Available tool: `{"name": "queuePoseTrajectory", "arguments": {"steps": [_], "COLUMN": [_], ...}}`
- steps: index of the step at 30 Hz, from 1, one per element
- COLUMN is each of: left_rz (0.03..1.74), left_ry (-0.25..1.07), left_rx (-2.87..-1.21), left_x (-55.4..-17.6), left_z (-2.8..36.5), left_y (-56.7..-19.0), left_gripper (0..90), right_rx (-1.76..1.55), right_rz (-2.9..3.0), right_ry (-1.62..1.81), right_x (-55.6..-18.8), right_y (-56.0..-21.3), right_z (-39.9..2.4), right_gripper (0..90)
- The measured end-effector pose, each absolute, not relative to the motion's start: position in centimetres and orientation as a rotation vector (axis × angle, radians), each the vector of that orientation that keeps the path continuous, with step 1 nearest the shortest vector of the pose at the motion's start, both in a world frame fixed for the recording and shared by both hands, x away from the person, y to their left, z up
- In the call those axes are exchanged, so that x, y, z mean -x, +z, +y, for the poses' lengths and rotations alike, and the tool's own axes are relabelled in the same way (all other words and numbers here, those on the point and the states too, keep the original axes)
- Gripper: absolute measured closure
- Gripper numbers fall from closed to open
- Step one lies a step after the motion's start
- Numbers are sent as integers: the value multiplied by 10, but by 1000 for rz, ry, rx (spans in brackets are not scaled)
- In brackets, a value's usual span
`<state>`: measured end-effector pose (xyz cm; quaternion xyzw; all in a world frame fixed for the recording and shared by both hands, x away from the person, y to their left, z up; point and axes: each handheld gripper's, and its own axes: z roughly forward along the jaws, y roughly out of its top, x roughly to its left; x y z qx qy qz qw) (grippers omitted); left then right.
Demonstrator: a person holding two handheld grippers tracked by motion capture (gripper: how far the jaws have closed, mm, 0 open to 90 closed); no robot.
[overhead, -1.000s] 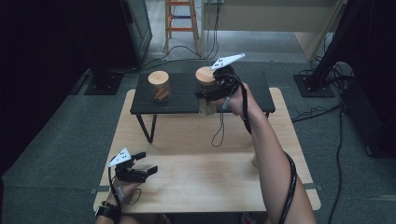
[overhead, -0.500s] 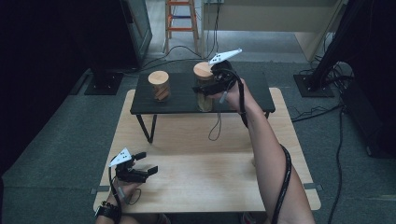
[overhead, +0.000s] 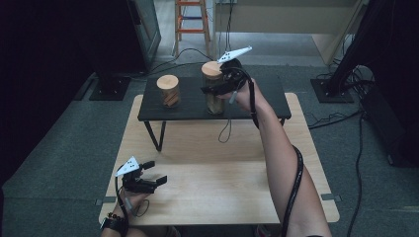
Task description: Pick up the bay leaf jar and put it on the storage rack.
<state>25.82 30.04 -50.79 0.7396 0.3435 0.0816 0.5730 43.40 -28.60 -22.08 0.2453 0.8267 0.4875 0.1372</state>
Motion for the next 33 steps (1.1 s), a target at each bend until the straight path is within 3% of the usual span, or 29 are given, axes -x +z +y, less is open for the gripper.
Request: {"name": "queuePoseTrajectory", "arguments": {"steps": [23,33], "left_rz": [802,796], "left_ry": [198,192], "left_rx": [-1742,-1739], "left_x": [-257,-258], "left_z": [299,300], "left_y": [-507,-508], "left_gripper": [16,16], "right_rx": [-722,-764], "right_rz": [2364,2377], "right_ry": [1402,1360], "right_x": [-435,-434], "right_y": [-226,-236], "right_z": [-284,-281], "right_gripper": [245,3]}}
